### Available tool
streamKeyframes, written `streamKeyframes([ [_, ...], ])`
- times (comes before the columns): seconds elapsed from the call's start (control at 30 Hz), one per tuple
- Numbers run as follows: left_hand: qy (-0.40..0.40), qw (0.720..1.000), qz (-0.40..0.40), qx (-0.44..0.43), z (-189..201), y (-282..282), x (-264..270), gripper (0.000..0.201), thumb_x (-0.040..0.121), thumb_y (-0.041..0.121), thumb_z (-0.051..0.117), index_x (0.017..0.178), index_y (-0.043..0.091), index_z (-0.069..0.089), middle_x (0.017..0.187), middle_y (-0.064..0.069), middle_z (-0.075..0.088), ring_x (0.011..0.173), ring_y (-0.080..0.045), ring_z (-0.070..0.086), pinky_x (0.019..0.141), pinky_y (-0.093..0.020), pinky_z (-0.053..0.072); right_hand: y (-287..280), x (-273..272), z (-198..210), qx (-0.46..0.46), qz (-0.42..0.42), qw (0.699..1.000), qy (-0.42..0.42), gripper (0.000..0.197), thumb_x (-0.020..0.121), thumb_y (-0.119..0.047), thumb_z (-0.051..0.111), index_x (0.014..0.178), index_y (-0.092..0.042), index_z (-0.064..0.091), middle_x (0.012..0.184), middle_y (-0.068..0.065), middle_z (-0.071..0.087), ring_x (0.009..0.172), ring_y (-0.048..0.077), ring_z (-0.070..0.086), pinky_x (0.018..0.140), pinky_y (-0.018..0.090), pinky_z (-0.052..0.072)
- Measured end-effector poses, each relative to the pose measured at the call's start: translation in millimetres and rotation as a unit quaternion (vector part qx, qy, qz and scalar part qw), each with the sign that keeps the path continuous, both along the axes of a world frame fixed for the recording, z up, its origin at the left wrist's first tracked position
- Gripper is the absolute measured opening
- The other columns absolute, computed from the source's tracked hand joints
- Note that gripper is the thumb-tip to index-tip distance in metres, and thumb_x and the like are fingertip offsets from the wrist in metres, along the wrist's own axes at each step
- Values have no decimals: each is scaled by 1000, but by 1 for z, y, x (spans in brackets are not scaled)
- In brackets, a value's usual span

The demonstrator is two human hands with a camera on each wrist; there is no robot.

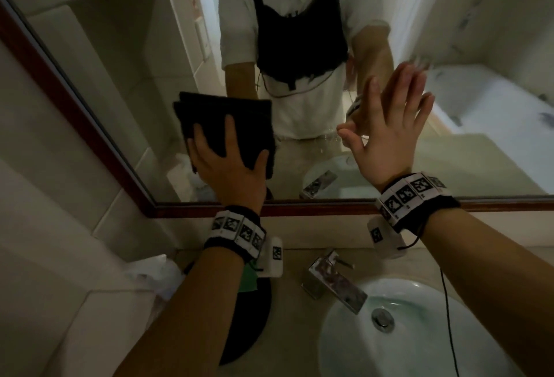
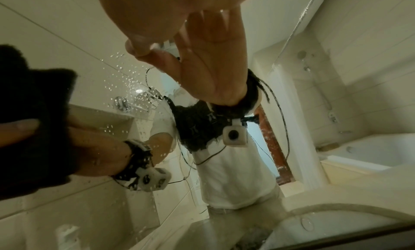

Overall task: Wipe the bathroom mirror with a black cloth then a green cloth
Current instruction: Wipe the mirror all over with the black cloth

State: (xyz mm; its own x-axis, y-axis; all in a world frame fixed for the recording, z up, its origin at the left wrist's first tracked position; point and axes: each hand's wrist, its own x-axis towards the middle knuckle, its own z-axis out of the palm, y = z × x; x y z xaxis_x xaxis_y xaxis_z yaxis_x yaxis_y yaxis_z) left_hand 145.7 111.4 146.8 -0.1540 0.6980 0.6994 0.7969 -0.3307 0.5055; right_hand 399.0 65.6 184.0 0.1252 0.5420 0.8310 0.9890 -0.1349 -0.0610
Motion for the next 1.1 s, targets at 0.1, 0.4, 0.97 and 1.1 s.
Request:
streamKeyframes([
  [0.1,7,1000,-5,2,1,-8,26,84,81,62,64,152,34,27,161,-21,18,146,-45,16,116,-61,21,0,2,-2,0,1,1000,-4,90,89,-60,61,157,-17,23,157,36,15,144,54,10,117,66,3],
  [0.4,-12,1000,18,-15,11,23,-75,94,79,58,69,156,29,22,162,-19,11,149,-37,13,123,-51,14,-1,2,-2,4,6,1000,-10,88,90,-64,52,158,-18,20,156,37,15,143,55,9,116,65,1],
  [0.97,-33,999,29,24,34,21,-66,92,77,43,77,151,10,33,160,-17,20,147,-35,21,124,-46,15,-3,-1,-2,-6,18,1000,-5,77,97,-62,48,157,-19,28,158,31,18,146,51,13,118,64,4],
  [1.1,-32,999,22,37,45,6,-21,91,75,41,79,149,9,37,159,-17,24,145,-39,24,119,-54,24,-22,14,6,-1,63,998,-22,62,98,-33,58,154,-23,35,163,20,18,151,37,12,120,56,11],
])
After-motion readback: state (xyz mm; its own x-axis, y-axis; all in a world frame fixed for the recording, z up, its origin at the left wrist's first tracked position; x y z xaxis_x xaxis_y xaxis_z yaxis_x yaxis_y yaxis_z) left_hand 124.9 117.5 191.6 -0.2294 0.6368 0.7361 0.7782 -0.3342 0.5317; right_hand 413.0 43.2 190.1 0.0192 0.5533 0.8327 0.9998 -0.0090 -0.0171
